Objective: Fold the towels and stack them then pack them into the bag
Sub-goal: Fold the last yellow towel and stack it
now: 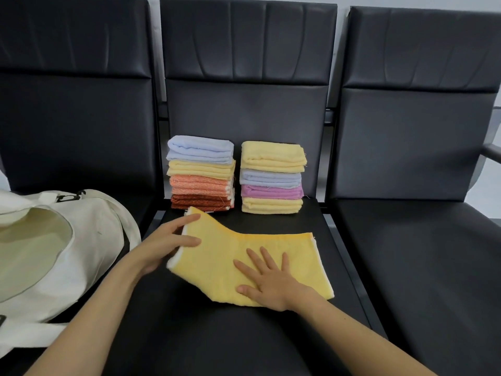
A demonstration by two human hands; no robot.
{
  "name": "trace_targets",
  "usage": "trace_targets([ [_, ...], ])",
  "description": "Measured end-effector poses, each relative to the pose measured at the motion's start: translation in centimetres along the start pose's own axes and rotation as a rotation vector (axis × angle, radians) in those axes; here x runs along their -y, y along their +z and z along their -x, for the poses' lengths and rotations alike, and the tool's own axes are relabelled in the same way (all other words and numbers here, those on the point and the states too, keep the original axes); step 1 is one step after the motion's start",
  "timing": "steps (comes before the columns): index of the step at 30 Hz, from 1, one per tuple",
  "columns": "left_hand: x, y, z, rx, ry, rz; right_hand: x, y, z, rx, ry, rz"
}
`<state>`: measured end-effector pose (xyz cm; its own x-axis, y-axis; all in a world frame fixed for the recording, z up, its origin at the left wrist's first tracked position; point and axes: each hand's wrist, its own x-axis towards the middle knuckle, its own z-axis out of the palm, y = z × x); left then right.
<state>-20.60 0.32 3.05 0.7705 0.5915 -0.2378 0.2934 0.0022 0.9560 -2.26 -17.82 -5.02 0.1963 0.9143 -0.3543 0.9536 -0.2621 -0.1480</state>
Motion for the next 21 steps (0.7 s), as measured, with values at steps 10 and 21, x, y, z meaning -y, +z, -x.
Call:
trace_targets([
  [10,-3.5,7.9,0.7,0.174,0.0,-0.13,3.7,0.6,0.5,-0.027,-0.079,-0.074],
  [21,-3.2,11.8,-0.7,0.143,-0.063,-0.219,-4.0,-2.3,5.5,0.049,0.06,-0.285],
])
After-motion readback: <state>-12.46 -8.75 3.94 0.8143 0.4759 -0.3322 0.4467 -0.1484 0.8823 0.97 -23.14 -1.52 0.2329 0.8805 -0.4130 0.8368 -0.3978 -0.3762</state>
